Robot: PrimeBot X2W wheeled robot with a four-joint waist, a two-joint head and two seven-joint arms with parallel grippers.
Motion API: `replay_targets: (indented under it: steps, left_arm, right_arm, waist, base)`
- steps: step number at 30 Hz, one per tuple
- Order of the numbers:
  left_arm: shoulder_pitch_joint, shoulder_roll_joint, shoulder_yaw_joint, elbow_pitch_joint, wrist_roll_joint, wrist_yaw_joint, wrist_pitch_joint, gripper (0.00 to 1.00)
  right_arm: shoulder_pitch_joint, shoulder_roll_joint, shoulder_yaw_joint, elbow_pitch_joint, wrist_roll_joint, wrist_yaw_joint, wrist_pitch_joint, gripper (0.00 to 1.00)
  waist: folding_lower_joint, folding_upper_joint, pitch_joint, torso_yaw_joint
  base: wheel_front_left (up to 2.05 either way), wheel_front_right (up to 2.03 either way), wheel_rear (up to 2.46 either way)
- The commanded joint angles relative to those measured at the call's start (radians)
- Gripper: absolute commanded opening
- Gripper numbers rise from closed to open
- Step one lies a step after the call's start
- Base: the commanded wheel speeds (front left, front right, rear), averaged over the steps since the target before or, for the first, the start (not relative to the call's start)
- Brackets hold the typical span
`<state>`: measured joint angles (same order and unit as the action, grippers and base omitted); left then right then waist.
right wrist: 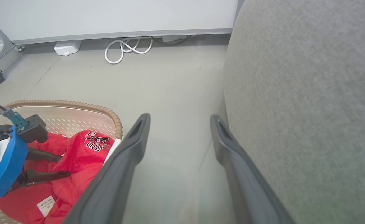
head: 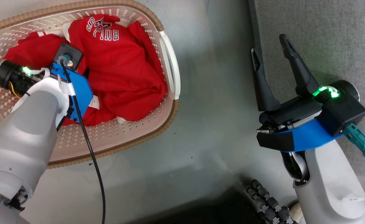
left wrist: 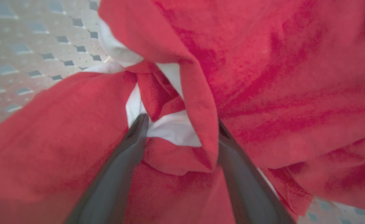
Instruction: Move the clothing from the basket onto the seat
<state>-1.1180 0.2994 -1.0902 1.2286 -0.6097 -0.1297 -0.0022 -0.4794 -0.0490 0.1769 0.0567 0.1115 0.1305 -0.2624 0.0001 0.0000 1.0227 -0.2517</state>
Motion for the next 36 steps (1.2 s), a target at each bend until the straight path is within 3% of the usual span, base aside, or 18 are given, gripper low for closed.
replay_targets:
  steps: [1,8,9,10,21,36]
  left_arm:
    - [-0.024,-0.003,-0.009,0.004,-0.009,-0.001,-0.007,1.0]
    - [-0.028,-0.013,-0.046,-0.001,-0.037,-0.001,-0.01,0.97]
    - [-0.031,-0.013,-0.051,-0.002,-0.04,-0.001,-0.012,0.33]
    - [-0.034,-0.013,-0.057,-0.003,-0.044,-0.001,-0.012,0.0]
    - [-0.031,-0.033,-0.108,-0.027,-0.105,-0.001,-0.04,0.0]
    - [0.06,-0.103,-0.168,-0.153,-0.217,-0.001,-0.208,0.0]
  right_arm:
    - [-0.012,-0.002,-0.003,-0.005,0.005,0.0,-0.004,1.0]
    - [-0.013,-0.003,-0.006,-0.009,0.006,0.0,-0.004,1.0]
    - [-0.013,-0.003,-0.006,-0.009,0.006,0.0,-0.004,1.0]
    - [-0.012,-0.003,-0.007,-0.01,0.006,0.0,-0.004,1.0]
    - [-0.021,-0.002,-0.01,0.004,-0.001,0.0,-0.004,1.0]
    - [0.01,-0.003,-0.025,0.036,-0.042,0.0,-0.004,1.0]
  waist:
    - [-0.0001,0.0,0.004,0.0]
    - [-0.0001,0.0,0.014,0.002]
    - [-0.0001,0.0,0.015,0.002]
    - [-0.0001,0.0,0.015,0.003]
    - [-0.0001,0.0,-0.013,0.017]
    - [-0.0001,0.0,-0.17,0.096]
  base:
    - [0.0,0.0,0.0]
    - [0.0,0.0,0.0]
    - [0.0,0.0,0.0]
    - [0.0,0.0,0.0]
    - [0.0,0.0,0.0]
    - [0.0,0.0,0.0]
